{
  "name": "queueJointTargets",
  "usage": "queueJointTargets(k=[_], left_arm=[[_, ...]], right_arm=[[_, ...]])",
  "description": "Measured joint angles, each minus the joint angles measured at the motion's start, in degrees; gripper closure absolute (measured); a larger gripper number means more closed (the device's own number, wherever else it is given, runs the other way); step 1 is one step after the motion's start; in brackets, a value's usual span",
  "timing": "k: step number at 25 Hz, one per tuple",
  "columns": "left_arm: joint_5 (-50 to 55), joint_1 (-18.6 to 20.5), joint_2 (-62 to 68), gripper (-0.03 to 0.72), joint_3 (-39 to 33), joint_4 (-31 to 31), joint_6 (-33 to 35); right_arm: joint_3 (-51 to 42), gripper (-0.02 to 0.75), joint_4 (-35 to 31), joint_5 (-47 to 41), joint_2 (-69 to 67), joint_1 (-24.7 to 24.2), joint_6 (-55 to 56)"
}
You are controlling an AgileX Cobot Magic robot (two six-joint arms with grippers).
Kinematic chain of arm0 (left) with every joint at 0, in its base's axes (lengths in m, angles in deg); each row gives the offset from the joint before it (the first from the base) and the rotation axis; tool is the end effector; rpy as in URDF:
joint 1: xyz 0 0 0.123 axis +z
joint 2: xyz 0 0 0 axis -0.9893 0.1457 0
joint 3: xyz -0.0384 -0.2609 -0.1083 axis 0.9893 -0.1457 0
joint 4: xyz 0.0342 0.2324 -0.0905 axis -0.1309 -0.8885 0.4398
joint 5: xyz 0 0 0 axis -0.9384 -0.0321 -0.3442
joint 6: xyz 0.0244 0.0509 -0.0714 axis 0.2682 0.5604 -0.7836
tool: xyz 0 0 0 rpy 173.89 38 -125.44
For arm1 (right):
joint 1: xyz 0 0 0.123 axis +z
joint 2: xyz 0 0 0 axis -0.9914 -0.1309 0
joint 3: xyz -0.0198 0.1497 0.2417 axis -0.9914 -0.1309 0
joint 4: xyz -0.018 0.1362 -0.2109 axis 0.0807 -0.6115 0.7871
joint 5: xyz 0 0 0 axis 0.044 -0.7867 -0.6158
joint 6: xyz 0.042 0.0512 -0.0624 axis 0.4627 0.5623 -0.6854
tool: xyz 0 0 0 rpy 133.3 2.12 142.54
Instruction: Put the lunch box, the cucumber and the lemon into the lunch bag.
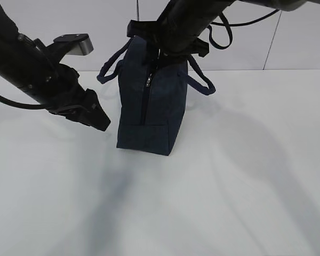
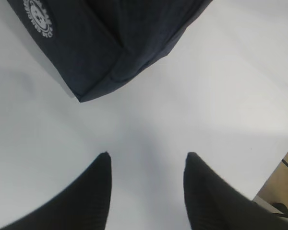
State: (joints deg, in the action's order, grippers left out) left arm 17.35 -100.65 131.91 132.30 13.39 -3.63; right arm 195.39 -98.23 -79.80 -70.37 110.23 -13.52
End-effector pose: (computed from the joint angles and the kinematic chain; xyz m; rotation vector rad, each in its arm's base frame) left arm 0.3325 -0.1553 0.2275 0.8193 2.5566 -0.6323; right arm 0.4240 0.2383 0.2859 -0.1566 2.5135 0.5673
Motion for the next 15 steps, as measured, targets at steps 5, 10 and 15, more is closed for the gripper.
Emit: queueJointTargets(k=[5, 10, 15], left_arm=[[-0.10, 0.00, 0.00, 0.335, 0.00, 0.00, 0.00], [-0.33, 0.00, 0.00, 0.335, 0.00, 0.00, 0.00], [-0.33, 0.00, 0.00, 0.335, 0.00, 0.00, 0.00]], right_arm=[[0.00, 0.461, -0.91, -0.66, -0.48, 0.00, -0.55], [0.00, 0.461, -0.99, -2.08, -0.57, 0.00, -0.96], [0.00, 0.461, -0.99, -2.78, -0.83, 0.00, -0.96]])
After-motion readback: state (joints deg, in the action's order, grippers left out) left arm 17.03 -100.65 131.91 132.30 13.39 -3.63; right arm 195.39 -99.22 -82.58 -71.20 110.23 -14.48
